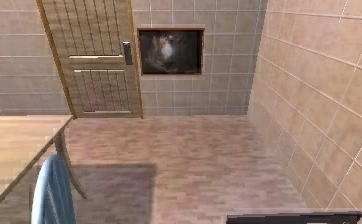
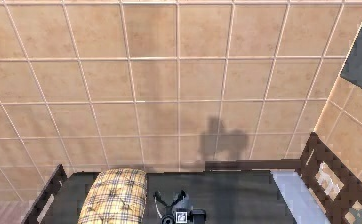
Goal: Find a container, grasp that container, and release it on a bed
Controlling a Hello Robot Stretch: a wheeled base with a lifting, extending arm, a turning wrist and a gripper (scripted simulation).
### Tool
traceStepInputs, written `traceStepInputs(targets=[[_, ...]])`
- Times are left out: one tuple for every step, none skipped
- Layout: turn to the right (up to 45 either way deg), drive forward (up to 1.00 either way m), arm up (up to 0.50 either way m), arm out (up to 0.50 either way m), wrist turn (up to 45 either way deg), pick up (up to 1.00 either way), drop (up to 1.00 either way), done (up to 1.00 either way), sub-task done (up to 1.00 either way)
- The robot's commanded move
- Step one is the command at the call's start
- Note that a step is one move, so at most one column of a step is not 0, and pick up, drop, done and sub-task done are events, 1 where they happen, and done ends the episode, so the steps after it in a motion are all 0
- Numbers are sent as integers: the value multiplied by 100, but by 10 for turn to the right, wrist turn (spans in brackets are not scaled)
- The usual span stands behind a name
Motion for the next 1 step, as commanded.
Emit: traceStepInputs(targets=[[0,0,10,0,0,0,0,0,0]])
